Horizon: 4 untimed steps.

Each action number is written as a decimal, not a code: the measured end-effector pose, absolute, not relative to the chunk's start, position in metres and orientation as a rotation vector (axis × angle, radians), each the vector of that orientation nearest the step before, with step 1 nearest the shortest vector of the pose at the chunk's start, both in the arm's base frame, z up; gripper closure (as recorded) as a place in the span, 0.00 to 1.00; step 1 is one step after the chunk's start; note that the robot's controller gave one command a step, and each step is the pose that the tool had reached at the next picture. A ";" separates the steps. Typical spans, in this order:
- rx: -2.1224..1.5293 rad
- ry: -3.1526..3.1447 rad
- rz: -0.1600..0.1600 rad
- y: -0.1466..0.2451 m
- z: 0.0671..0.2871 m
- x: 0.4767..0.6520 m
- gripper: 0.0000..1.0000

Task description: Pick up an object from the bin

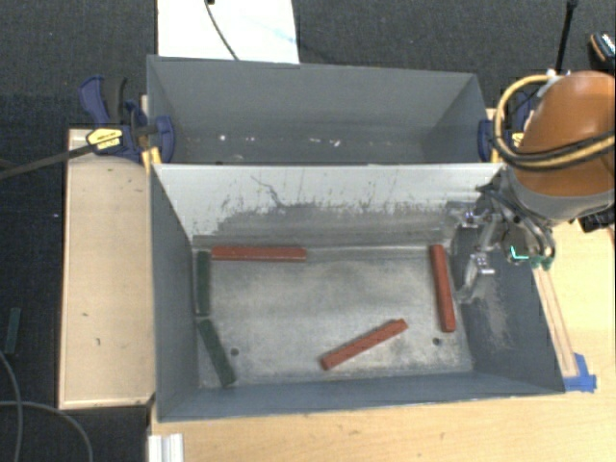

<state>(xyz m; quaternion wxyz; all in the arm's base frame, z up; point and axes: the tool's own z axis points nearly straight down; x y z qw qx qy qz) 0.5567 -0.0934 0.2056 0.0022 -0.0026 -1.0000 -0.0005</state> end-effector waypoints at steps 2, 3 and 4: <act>0.710 -3.066 -0.002 -0.007 0.071 0.521 0.00; 0.713 -3.064 0.000 -0.009 0.070 0.521 1.00; 0.774 -3.056 0.004 -0.018 0.179 0.526 1.00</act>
Offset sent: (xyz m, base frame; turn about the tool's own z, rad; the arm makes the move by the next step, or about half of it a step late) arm -0.0429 0.0360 -0.1356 -0.2582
